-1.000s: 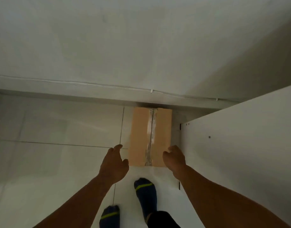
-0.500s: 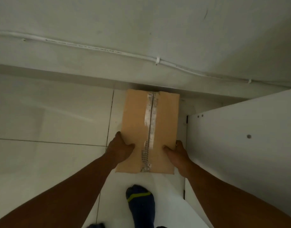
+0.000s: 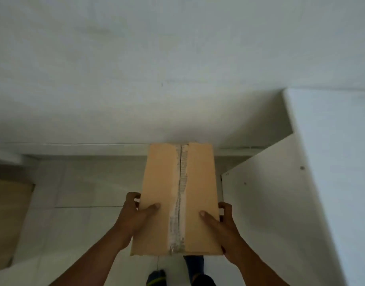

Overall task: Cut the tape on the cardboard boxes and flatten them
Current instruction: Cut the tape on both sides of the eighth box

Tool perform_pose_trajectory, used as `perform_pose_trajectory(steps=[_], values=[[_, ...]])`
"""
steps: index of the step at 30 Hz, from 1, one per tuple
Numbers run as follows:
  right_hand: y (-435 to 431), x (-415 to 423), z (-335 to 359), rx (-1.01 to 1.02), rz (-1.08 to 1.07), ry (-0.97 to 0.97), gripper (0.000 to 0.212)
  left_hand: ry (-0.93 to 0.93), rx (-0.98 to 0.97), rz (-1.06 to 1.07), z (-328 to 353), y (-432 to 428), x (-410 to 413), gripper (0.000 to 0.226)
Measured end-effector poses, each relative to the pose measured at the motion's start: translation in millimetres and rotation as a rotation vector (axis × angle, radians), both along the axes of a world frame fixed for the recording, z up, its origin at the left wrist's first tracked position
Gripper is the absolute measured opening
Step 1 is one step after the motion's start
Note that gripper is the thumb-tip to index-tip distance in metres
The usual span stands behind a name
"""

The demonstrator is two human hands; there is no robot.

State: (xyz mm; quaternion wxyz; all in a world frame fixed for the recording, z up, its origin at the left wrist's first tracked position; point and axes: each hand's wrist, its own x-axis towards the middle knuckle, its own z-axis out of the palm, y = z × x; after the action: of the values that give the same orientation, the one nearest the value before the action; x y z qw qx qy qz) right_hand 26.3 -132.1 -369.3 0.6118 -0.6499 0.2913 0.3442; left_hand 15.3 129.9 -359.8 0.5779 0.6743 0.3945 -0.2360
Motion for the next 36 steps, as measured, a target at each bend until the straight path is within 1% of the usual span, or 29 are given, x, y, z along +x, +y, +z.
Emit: perform_pose_trajectory(steps=[2, 5, 8, 11, 13, 15, 18, 22, 26, 29, 30, 33, 36], values=[[-4.7, -12.1, 67.2, 0.011, 0.005, -0.053, 0.064, -0.061, -0.047, 0.024, 69.1, 1.3, -3.6, 0.050], [-17.9, -22.2, 161.0, 0.056, 0.024, -0.146, 0.065, -0.170, -0.138, 0.051, 163.1, -1.0, -7.6, 0.073], [-43.6, -27.6, 240.8, 0.095, 0.009, -0.243, 0.066, -0.299, -0.243, 0.025, 236.3, -17.7, -13.0, 0.085], [-80.8, -35.0, 302.8, 0.098, -0.004, -0.312, 0.069, -0.352, -0.358, -0.059, 283.7, -47.9, -20.9, 0.103], [-111.6, -41.3, 333.3, 0.093, -0.018, -0.339, 0.070, -0.390, -0.433, -0.129, 302.1, -72.1, -25.8, 0.108], [-144.9, -47.2, 355.6, 0.083, -0.033, -0.358, 0.070, -0.423, -0.465, -0.160, 314.6, -101.8, -28.8, 0.110], [-196.4, -55.5, 371.3, 0.071, -0.062, -0.376, 0.068, -0.459, -0.499, -0.163, 328.8, -158.5, -32.3, 0.111], [-271.1, -56.5, 364.4, 0.068, -0.110, -0.379, 0.069, -0.465, -0.540, -0.120, 324.0, -239.7, -29.8, 0.109], [-354.5, -41.9, 340.1, 0.060, -0.133, -0.361, 0.076, -0.422, -0.568, -0.101, 300.8, -326.6, -16.7, 0.097], [-418.2, -19.3, 319.0, 0.063, -0.126, -0.328, 0.071, -0.401, -0.567, -0.042, 280.5, -395.3, -5.2, 0.077], [-433.7, -12.4, 313.3, 0.062, -0.118, -0.312, 0.071, -0.392, -0.563, -0.008, 274.9, -412.5, -3.3, 0.074], [-472.9, 5.0, 298.1, 0.078, -0.060, -0.251, 0.071, -0.363, -0.522, 0.095, 262.5, -455.5, -1.8, 0.069], [-492.9, 17.4, 286.8, 0.079, 0.013, -0.218, 0.069, -0.341, -0.458, 0.171, 256.2, -479.6, -6.4, 0.066]])
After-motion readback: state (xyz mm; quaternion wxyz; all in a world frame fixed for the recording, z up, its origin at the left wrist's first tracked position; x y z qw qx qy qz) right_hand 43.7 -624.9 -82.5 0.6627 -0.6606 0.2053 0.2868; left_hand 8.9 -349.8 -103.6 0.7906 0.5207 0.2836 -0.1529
